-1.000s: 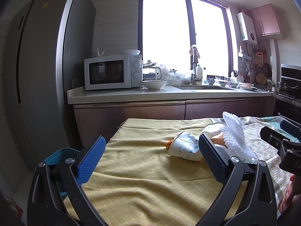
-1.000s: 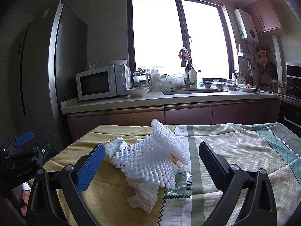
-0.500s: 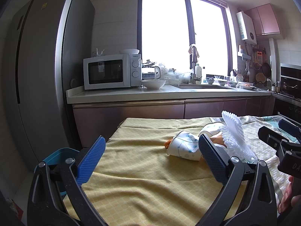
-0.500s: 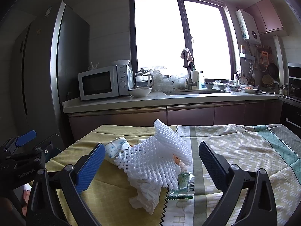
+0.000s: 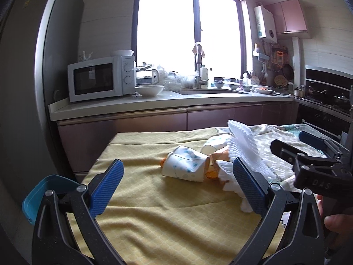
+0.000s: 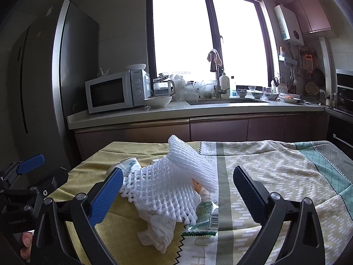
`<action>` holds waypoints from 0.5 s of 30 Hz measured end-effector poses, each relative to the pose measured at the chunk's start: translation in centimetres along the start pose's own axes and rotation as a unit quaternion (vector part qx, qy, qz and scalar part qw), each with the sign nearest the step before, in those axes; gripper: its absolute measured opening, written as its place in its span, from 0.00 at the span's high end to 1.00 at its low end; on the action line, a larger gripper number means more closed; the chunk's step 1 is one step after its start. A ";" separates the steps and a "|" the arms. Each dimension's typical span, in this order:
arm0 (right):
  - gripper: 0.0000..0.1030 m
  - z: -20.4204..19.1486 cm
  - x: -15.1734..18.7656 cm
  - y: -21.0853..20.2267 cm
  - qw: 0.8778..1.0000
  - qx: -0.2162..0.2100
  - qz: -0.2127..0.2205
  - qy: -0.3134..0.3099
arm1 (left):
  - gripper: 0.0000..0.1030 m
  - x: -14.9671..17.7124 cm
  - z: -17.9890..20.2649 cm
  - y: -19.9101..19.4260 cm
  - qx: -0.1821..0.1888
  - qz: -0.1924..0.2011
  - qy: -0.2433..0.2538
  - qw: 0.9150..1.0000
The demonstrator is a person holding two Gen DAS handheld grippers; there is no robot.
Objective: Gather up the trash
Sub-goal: 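Close the left tool on one white foam net while the right tool grasps another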
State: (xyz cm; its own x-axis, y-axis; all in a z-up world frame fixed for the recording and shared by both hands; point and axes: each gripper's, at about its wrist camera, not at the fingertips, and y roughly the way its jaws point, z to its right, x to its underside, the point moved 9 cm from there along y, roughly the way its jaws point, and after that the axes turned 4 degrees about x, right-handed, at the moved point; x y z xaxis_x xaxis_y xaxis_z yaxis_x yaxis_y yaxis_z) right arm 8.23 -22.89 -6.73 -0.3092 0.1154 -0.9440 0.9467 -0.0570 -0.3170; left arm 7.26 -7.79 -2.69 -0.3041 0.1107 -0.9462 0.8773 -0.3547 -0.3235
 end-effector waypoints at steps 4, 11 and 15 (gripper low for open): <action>0.06 1.0 0.1 2.0 0.999 -0.004 -0.032 0.001 | 0.05 -0.2 2.3 1.3 0.068 -0.017 0.001 0.998; 0.18 1.7 0.2 5.8 0.996 -0.035 -0.086 -0.001 | 0.23 0.3 5.5 5.4 0.134 -0.058 -0.001 0.989; 0.25 1.5 0.7 7.2 0.993 -0.054 -0.104 -0.008 | 0.43 1.1 5.7 7.5 0.153 -0.088 -0.017 0.984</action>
State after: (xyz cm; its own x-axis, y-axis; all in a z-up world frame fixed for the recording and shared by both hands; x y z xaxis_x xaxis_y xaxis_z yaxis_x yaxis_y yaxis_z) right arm 14.68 -24.70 -9.76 -0.4994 0.0972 -0.8609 0.8662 0.0723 -0.4943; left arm 11.35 -15.66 -6.06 -0.4590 0.1663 -0.8728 0.6577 -0.5968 -0.4596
